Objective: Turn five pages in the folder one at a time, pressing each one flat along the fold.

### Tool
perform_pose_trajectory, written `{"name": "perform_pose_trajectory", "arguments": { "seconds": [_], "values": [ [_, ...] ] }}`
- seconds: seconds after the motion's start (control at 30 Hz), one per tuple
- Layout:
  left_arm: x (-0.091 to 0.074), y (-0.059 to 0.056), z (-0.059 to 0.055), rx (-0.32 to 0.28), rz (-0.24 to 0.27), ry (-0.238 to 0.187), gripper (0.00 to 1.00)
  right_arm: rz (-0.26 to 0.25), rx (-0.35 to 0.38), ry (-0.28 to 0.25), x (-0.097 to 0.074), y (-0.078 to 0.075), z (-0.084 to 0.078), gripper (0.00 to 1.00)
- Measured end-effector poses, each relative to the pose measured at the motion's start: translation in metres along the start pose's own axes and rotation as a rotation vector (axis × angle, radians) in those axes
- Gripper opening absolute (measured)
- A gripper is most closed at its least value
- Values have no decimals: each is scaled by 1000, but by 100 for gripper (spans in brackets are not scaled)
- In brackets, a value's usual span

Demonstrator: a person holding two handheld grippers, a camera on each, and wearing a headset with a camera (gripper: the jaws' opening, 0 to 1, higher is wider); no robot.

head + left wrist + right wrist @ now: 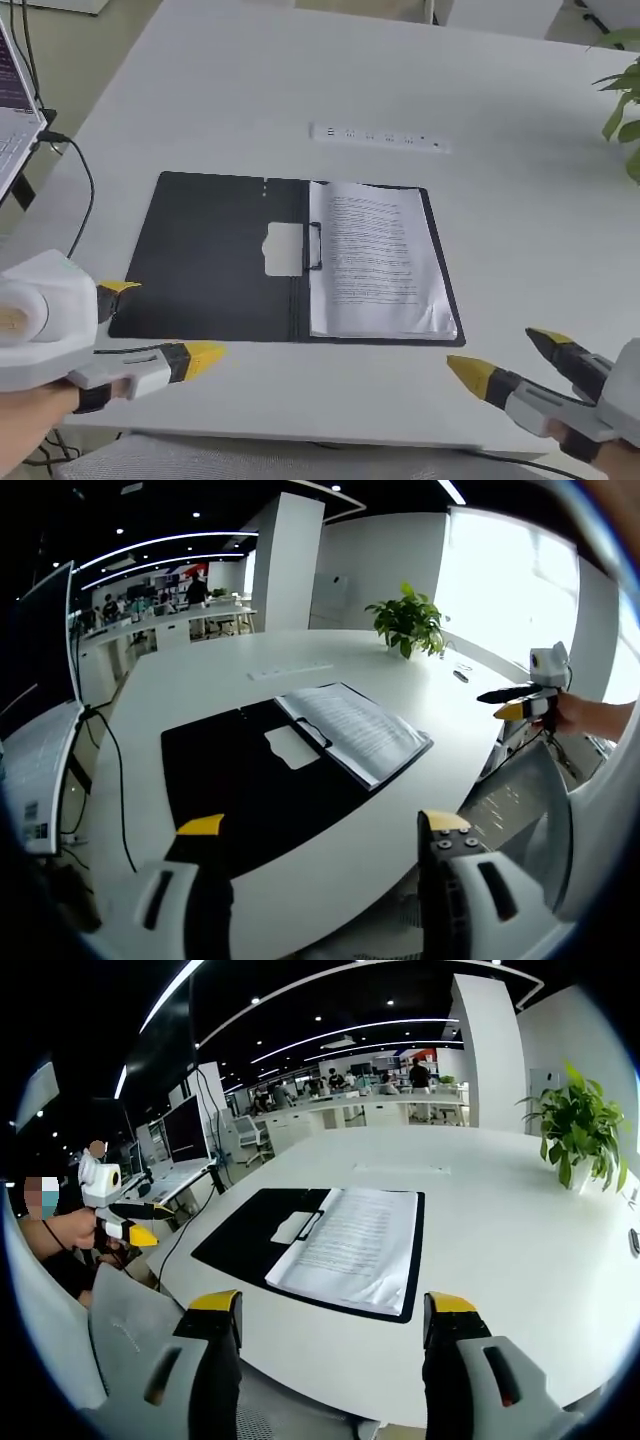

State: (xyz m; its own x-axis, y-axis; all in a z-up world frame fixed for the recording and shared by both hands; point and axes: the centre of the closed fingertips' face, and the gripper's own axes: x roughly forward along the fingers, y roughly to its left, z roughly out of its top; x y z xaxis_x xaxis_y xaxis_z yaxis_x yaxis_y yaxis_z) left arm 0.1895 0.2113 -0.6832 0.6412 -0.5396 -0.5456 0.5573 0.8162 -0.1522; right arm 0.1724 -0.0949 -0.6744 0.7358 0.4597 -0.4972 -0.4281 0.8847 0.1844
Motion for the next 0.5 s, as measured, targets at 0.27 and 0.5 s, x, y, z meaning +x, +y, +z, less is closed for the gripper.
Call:
{"name": "perform_pose_trajectory", "arguments": {
  "seconds": [0.27, 0.5],
  "values": [
    [30, -11, 3, 27, -47, 17, 72, 2, 20, -5, 2, 1, -4, 73],
    [56, -26, 4, 47, -96, 41, 71, -1, 32, -7, 3, 0, -6, 73]
  ]
}}
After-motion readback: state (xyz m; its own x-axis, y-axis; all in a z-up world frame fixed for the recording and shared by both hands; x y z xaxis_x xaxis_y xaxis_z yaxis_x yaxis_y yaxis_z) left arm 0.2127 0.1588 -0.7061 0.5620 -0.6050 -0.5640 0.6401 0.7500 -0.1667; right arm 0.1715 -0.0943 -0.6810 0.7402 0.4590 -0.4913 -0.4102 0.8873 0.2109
